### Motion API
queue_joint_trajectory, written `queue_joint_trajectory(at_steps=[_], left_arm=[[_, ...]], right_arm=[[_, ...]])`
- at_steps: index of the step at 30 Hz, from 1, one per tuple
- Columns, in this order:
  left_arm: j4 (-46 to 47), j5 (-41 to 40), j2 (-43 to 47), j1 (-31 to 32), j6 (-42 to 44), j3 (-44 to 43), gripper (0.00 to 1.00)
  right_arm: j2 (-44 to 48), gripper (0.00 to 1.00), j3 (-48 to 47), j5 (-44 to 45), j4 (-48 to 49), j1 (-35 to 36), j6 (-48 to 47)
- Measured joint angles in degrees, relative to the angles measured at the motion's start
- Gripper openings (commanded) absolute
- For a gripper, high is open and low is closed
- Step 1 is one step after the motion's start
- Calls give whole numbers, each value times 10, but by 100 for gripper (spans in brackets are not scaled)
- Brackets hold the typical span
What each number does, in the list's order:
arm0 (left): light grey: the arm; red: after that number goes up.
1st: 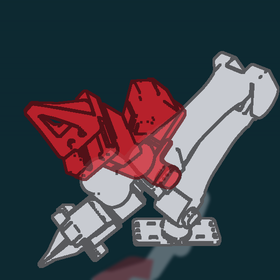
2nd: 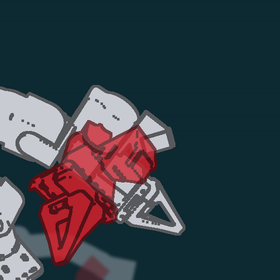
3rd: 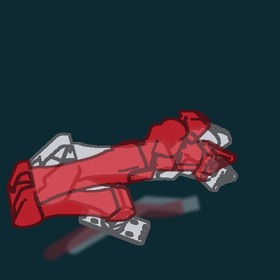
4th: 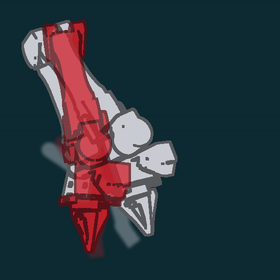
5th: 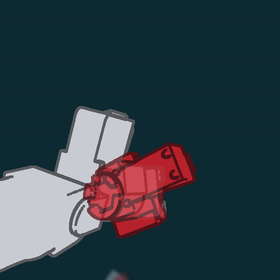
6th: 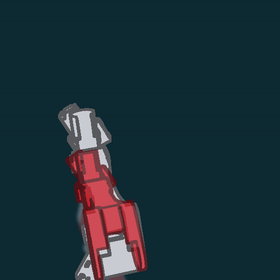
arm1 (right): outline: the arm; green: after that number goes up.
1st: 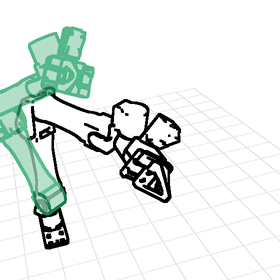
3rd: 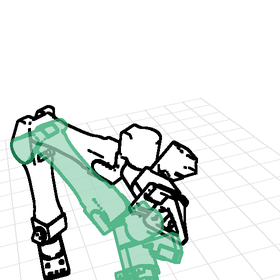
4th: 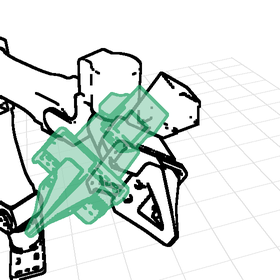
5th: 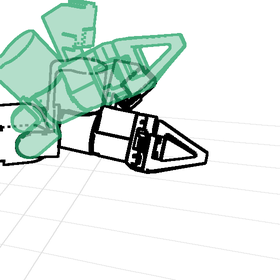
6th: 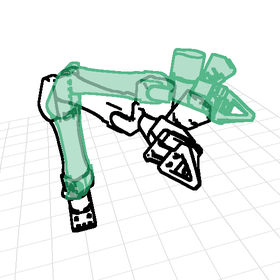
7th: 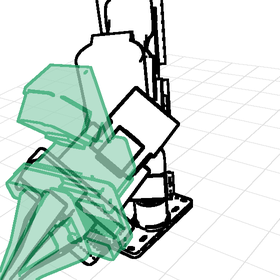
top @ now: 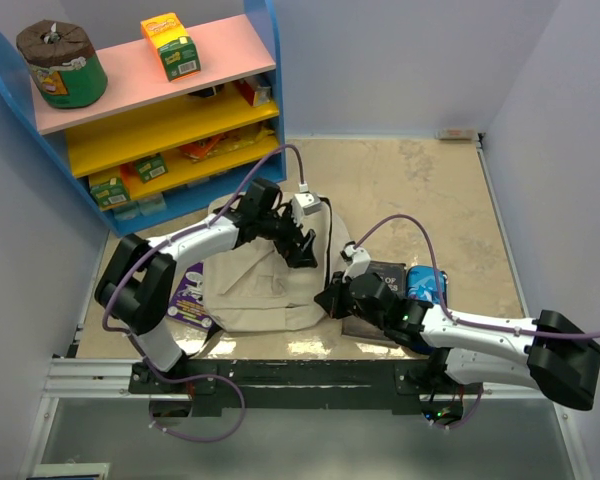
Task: Pack the student bag
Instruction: Unzip the student bag at the center of the board.
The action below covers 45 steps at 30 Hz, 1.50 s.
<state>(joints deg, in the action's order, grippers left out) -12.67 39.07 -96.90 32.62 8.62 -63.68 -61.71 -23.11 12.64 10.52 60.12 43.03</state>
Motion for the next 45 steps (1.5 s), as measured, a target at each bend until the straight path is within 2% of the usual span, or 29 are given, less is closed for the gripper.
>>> queue_joint_trajectory(at_steps=[8, 13, 16, 19, 20, 22, 24, 25, 26, 28, 29, 30, 32, 33, 36, 40, 45], left_arm=[[113, 40, -12, 0, -91, 2, 100], [146, 45, -12, 5, -113, 8, 100], [149, 45, -12, 15, -110, 8, 94], [137, 46, -16, 27, -84, 7, 82], [130, 45, -18, 28, -76, 7, 76], [103, 40, -29, 32, -54, 0, 71], [85, 30, -42, 32, -35, -5, 60], [78, 26, -45, 31, -30, -5, 50], [72, 22, -47, 31, -27, -5, 28], [61, 16, -47, 31, -20, -6, 12], [58, 14, -47, 31, -17, -8, 0], [56, 14, -47, 31, -16, -10, 0], [47, 15, -47, 31, -14, -17, 0], [44, 16, -47, 31, -14, -19, 0], [31, 19, -41, 30, -13, -26, 0], [4, 24, -9, 23, -7, -26, 0], [-34, 29, 64, 16, 18, -26, 0]], right_arm=[[-1, 0, 0, -2, 3, 3, -2], [-10, 0, 0, -3, 10, 3, -6], [-17, 0, 0, -4, 11, 3, -9], [-17, 0, -1, -4, 11, 3, -14], [-17, 0, -1, -4, 10, 3, -16], [-12, 0, -1, -4, 6, 3, -17], [-3, 0, -1, -5, 4, 3, -17], [2, 1, -1, -5, 3, 3, -18], [7, 2, -1, -5, 2, 3, -18], [11, 6, -1, -5, 3, 3, -19], [11, 9, -1, -5, 2, 3, -19], [11, 19, -1, -6, 2, 3, -19], [13, 30, -1, -6, 1, 3, -20], [15, 41, -1, -6, -3, 3, -18], [39, 59, -2, -1, -29, 4, -20], [87, 71, -25, 41, -101, 4, -25], [119, 74, -103, 113, -179, -33, -38]])
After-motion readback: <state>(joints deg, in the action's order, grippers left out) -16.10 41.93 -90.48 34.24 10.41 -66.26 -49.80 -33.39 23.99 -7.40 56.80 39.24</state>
